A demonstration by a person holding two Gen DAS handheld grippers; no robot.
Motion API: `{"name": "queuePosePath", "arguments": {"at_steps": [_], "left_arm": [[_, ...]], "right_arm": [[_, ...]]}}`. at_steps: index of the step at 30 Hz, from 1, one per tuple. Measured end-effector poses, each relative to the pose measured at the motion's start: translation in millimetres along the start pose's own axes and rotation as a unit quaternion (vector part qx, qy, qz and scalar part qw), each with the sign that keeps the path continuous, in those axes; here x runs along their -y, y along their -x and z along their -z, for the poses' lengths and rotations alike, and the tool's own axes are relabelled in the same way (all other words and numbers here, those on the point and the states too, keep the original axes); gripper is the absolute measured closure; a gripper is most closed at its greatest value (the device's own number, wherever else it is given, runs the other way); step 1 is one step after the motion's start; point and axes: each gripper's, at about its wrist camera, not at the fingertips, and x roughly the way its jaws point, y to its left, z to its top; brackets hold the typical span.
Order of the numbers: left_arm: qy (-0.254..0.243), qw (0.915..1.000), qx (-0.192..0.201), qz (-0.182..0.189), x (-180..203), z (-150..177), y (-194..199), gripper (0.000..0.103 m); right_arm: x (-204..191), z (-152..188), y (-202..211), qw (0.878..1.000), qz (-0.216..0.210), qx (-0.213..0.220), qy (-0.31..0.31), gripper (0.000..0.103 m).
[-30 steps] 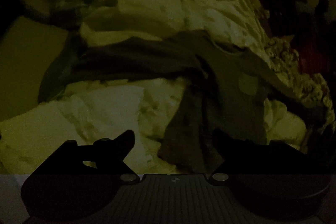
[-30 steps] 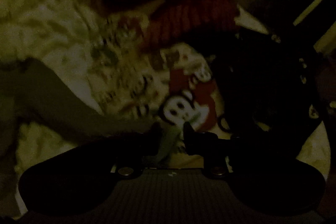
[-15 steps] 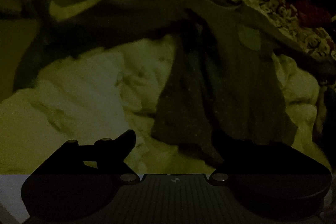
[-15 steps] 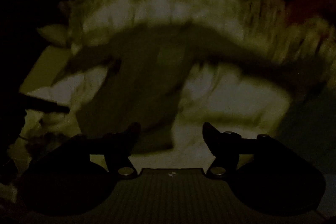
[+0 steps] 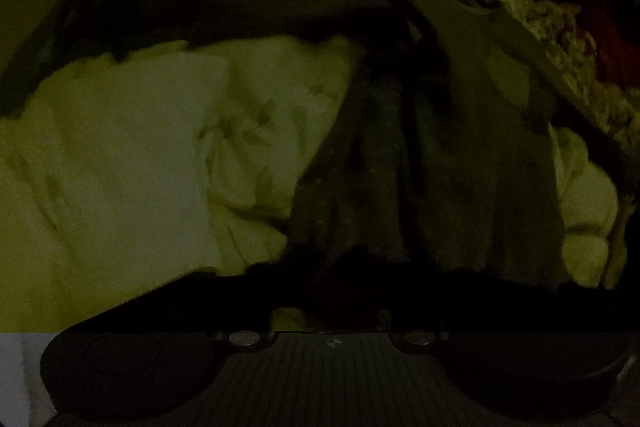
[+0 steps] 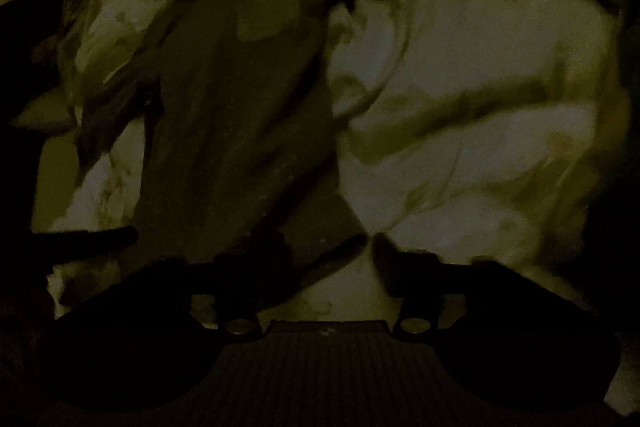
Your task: Fold small clothes
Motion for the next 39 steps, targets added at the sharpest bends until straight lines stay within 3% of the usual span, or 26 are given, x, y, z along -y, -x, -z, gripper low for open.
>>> {"name": "queuePosePath", "arguments": {"at_steps": [1,2,5,9,13,16,20,22,23,25,28,30,32,34,35,39], "left_arm": [[0.007,1.0000,0.002,0.004,0.7,-0.2,3.2,0.033],[0.011,0.9998,0.011,0.010,2.2,-0.2,9.6,0.037],[0.013,0.9981,0.042,0.044,8.5,-0.1,42.7,0.040],[0.015,0.9962,0.071,0.049,8.3,2.9,92.0,0.040],[0.043,0.9939,0.075,0.069,-5.2,11.4,128.1,0.040],[0.039,0.9954,0.051,0.072,-2.6,23.5,129.9,0.040],[0.011,0.9990,0.022,0.037,8.1,39.0,104.7,0.039],[0.019,0.9995,0.008,0.022,4.7,45.3,90.4,0.031],[0.022,0.9997,0.000,0.012,2.9,47.5,83.4,0.039],[0.024,0.9996,-0.011,-0.012,-3.7,52.4,71.1,0.038],[0.034,0.9985,-0.033,-0.028,-16.2,57.4,56.9,0.029],[0.031,0.9981,-0.039,-0.036,-22.4,59.1,55.2,0.022],[0.031,0.9986,-0.028,-0.033,-24.6,58.6,63.8,0.012],[0.025,0.9991,-0.009,-0.031,-22.3,58.2,75.0,0.000],[0.016,0.9990,-0.002,-0.042,-19.8,57.2,81.4,0.000],[-0.026,0.9975,0.033,-0.058,-3.0,44.5,106.8,0.000]], "right_arm": [[0.4,-0.9,-2.9,1.000,-0.004,-0.002,-0.011,0.088],[-0.3,-1.6,-2.4,1.000,-0.013,-0.001,-0.020,0.095],[-5.4,-4.4,20.9,0.999,-0.024,0.028,-0.040,0.095],[-12.9,-6.6,77.6,0.997,-0.044,0.057,-0.033,0.095],[-17.4,-1.7,127.9,0.996,-0.045,0.068,-0.018,0.095],[-22.7,4.2,142.2,0.997,-0.034,0.071,-0.002,0.095],[-26.5,14.4,134.2,0.998,0.000,0.060,0.012,0.095],[-23.6,20.2,122.8,0.999,0.011,0.046,0.002,0.095],[-22.2,23.9,116.4,0.999,0.022,0.043,0.004,0.095],[-21.4,29.2,100.8,0.998,0.051,0.033,0.023,0.095],[-19.4,37.3,78.6,0.994,0.091,0.016,0.055,0.095],[-12.4,39.5,67.1,0.994,0.100,0.000,0.036,0.095],[-7.3,41.8,62.5,0.995,0.095,-0.009,0.030,0.095],[-4.5,43.4,66.0,0.995,0.101,-0.004,0.026,0.085],[-2.3,43.3,68.8,0.994,0.103,-0.002,0.022,0.078],[8.5,34.1,100.3,0.995,0.089,0.039,-0.007,0.078]]}}
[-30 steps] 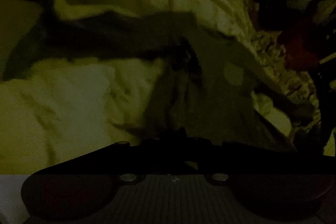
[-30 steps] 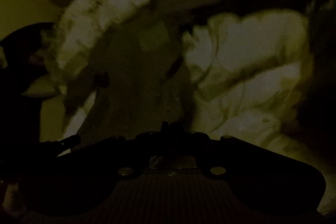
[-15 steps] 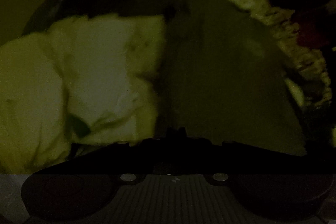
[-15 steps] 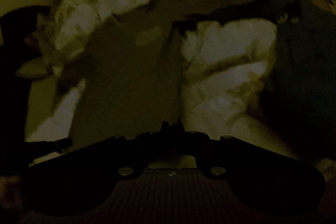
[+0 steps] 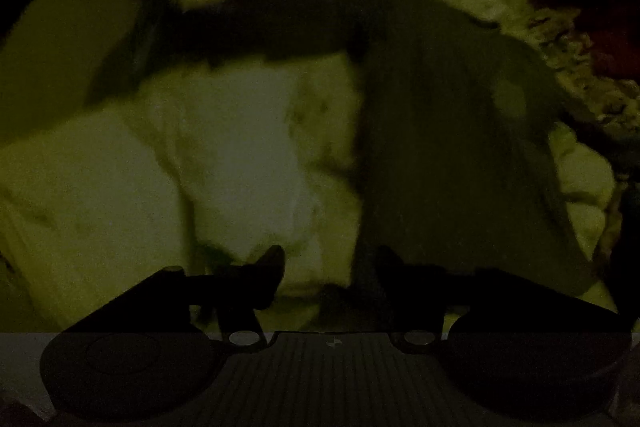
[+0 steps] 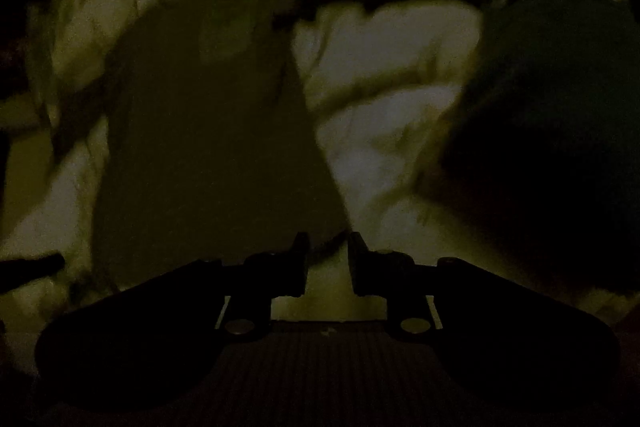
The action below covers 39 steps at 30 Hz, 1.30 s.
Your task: Fold small clothes
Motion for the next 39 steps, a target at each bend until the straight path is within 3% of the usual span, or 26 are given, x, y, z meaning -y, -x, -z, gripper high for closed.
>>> {"name": "queuePosePath", "arguments": {"at_steps": [2,6,10,17,25,29,34,35,36,39], "left_arm": [[-0.009,0.9998,0.017,0.004,6.6,-14.3,11.8,0.000],[-0.028,0.9977,0.060,0.013,29.5,-46.1,29.5,0.000],[-0.027,0.9967,0.073,0.025,57.2,-65.7,24.9,0.000],[-0.035,0.9983,0.032,0.032,109.8,-60.5,-9.8,0.000],[-0.029,0.9993,-0.005,0.021,146.6,-59.4,-42.6,0.000],[-0.025,0.9992,-0.022,0.022,159.2,-57.7,-53.5,0.000],[-0.033,0.9986,-0.037,0.021,177.0,-54.2,-61.8,0.000],[-0.033,0.9984,-0.040,0.023,180.4,-53.9,-63.5,0.000],[-0.035,0.9982,-0.042,0.024,183.8,-53.9,-65.0,0.000],[-0.041,0.9977,-0.047,0.028,194.2,-55.2,-68.2,0.000]], "right_arm": [[12.4,-19.8,21.7,0.999,-0.006,0.034,-0.025,0.076],[46.7,-74.1,51.9,0.993,-0.021,0.096,-0.073,0.056],[93.4,-128.3,61.2,0.982,-0.020,0.137,-0.132,0.055],[153.4,-181.0,24.4,0.977,0.009,0.123,-0.174,0.054],[170.1,-203.4,-5.5,0.979,0.045,0.102,-0.168,0.055],[173.4,-209.3,-7.7,0.980,0.024,0.122,-0.158,0.071],[180.0,-223.3,-18.7,0.982,0.037,0.117,-0.141,0.075],[181.3,-224.2,-17.9,0.982,0.027,0.122,-0.139,0.089],[181.3,-224.5,-16.9,0.983,0.016,0.121,-0.135,0.097],[173.0,-218.9,-3.8,0.987,-0.027,0.109,-0.119,0.099]]}}
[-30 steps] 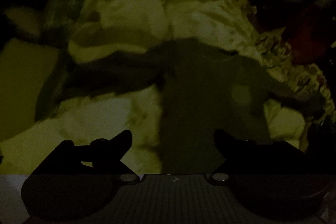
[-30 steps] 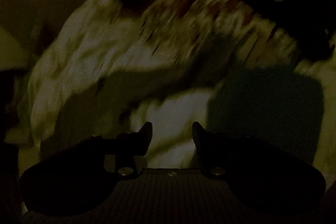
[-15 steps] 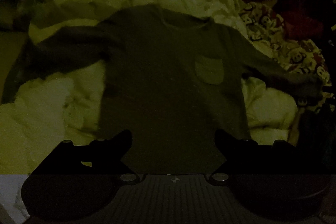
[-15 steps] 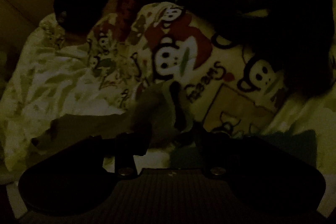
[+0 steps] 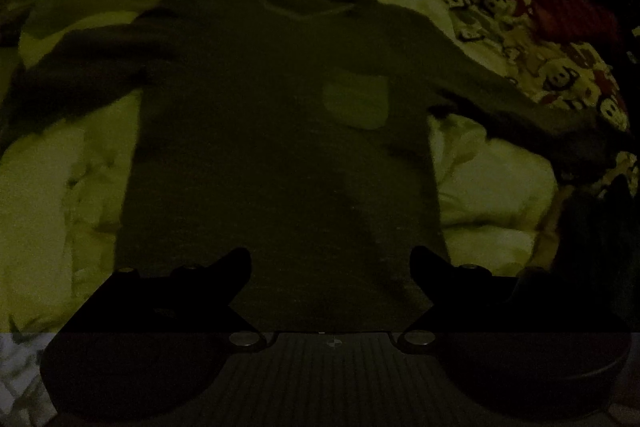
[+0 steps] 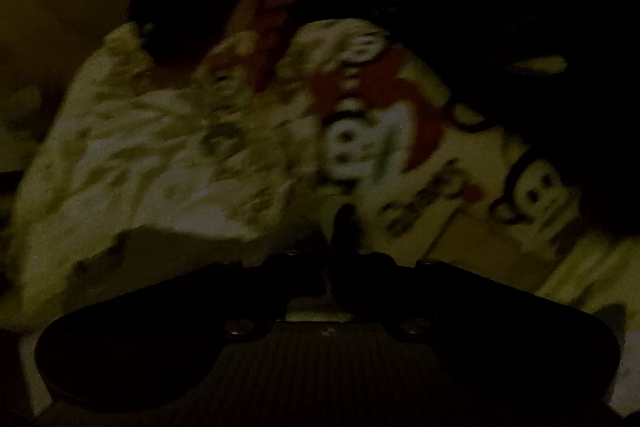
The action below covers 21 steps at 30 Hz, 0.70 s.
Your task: Fold small clothes
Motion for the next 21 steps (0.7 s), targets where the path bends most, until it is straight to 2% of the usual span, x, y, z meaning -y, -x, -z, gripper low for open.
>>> {"name": "queuePosePath", "arguments": {"at_steps": [1,3,4,6,7,9,11,16,19,20,21], "left_arm": [[-0.001,1.0000,0.000,0.002,3.2,-0.6,-1.1,0.000],[-0.001,1.0000,-0.003,0.008,7.9,-1.0,-3.6,0.000],[-0.002,0.9999,-0.007,0.010,9.9,-1.5,-5.6,0.000],[-0.005,0.9998,-0.014,0.010,14.5,-2.2,-8.3,0.000],[-0.008,0.9998,-0.013,0.009,16.8,-2.4,-8.5,0.000],[-0.011,0.9998,-0.010,0.010,19.8,-2.5,-8.0,0.000],[-0.009,0.9998,-0.012,0.010,19.8,-2.6,-9.0,0.000],[-0.004,0.9999,-0.014,0.004,19.7,-1.3,-11.8,0.000],[0.002,0.9999,-0.015,0.004,15.8,1.7,-11.6,0.000],[0.004,0.9999,-0.016,0.003,14.0,3.2,-11.4,0.000],[0.007,0.9998,-0.017,0.002,11.9,4.7,-11.0,0.000]], "right_arm": [[-5.0,3.7,6.4,1.000,0.002,-0.009,0.020,0.099],[-10.1,13.5,6.4,0.995,0.056,-0.037,0.072,0.099],[-8.0,18.2,0.9,0.992,0.068,-0.056,0.094,0.098],[2.1,22.5,-2.6,0.992,0.056,-0.058,0.099,0.093],[7.0,21.2,-0.8,0.994,0.044,-0.052,0.090,0.088],[10.4,15.6,6.1,0.995,0.050,-0.033,0.074,0.055],[10.6,12.1,12.2,0.996,0.048,-0.010,0.069,0.049],[12.1,7.7,-10.2,0.997,0.042,-0.029,0.064,0.049],[18.2,8.5,-27.0,0.998,0.018,-0.049,0.022,0.058],[19.9,10.1,-33.0,0.998,0.016,-0.059,0.009,0.066],[22.0,11.9,-37.2,0.998,0.018,-0.065,-0.003,0.082]]}}
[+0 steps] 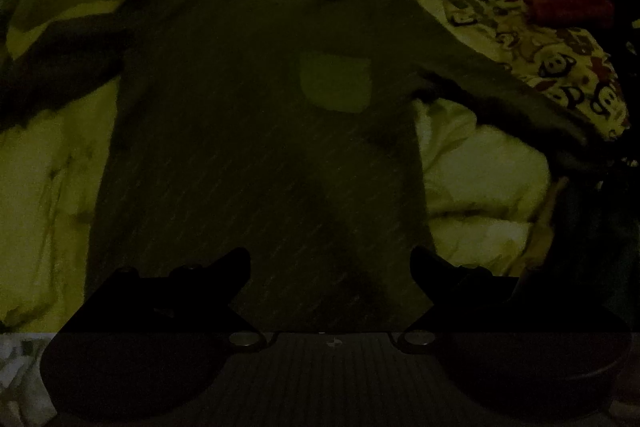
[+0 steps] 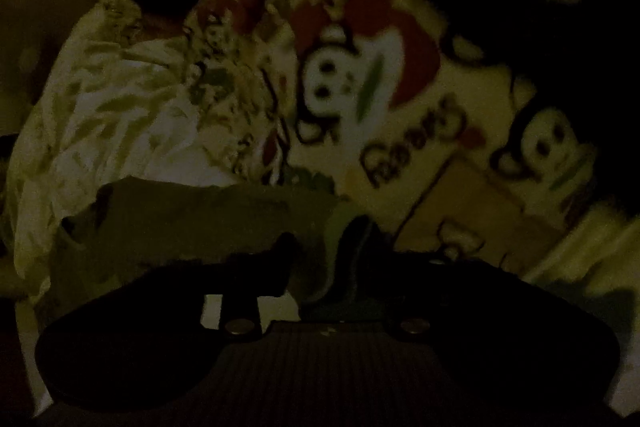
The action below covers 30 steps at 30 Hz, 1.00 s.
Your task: Fold small clothes
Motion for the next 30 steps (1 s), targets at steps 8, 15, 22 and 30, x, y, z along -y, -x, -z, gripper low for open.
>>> {"name": "queuePosePath", "arguments": {"at_steps": [8,15,22,30], "left_arm": [[0.031,0.9993,0.014,-0.015,-32.2,10.9,12.1,0.000],[0.078,0.9966,0.019,-0.020,-80.0,23.5,21.4,0.000],[0.105,0.9933,0.036,-0.032,-129.7,36.9,43.5,0.000],[0.145,0.9880,0.037,-0.038,-184.2,65.2,56.6,0.000]], "right_arm": [[-10.0,-7.1,40.3,0.992,-0.101,0.019,-0.073,0.097],[-110.9,-14.0,41.3,0.983,-0.181,-0.022,-0.034,0.097],[-269.3,23.3,-12.5,0.969,-0.230,-0.073,0.053,0.097],[-370.1,93.9,-87.1,0.970,-0.181,-0.092,0.133,0.097]]}}
